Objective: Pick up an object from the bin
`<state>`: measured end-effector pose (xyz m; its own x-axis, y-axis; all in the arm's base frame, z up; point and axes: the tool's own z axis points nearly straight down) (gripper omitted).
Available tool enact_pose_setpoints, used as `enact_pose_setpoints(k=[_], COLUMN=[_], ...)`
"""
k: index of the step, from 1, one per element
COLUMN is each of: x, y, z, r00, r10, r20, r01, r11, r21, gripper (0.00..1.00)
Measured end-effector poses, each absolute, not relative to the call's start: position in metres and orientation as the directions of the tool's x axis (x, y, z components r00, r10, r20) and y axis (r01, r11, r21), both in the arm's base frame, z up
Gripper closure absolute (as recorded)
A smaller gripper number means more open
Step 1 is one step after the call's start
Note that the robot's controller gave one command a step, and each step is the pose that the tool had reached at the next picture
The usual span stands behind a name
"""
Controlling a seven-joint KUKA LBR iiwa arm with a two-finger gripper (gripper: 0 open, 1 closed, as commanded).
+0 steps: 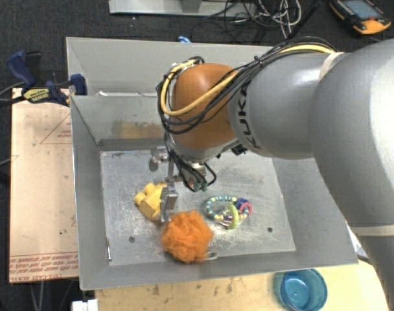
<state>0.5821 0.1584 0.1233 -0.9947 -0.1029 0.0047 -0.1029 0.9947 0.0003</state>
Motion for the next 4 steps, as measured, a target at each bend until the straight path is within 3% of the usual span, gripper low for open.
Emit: enact_pose_setpoints(k=[1, 2, 3, 4], x=[0.594, 0.592, 0.597, 0.598], y=[0.155, 0.155, 0.166, 0.166], z=[0.137, 0.084, 0.064, 0.066], r00=[-0.948, -0.96, -0.87, -0.852], r10=[-0.317, -0.28, -0.494, -0.524], r20=[-0.003, 0.0, -0.003, -0.006], r01=[-0.317, -0.28, -0.494, -0.524], r11=[0.948, 0.96, 0.87, 0.852], r21=[0.001, 0.0, 0.001, -0.001], gripper=[0.0, 0.0, 1.0, 1.0])
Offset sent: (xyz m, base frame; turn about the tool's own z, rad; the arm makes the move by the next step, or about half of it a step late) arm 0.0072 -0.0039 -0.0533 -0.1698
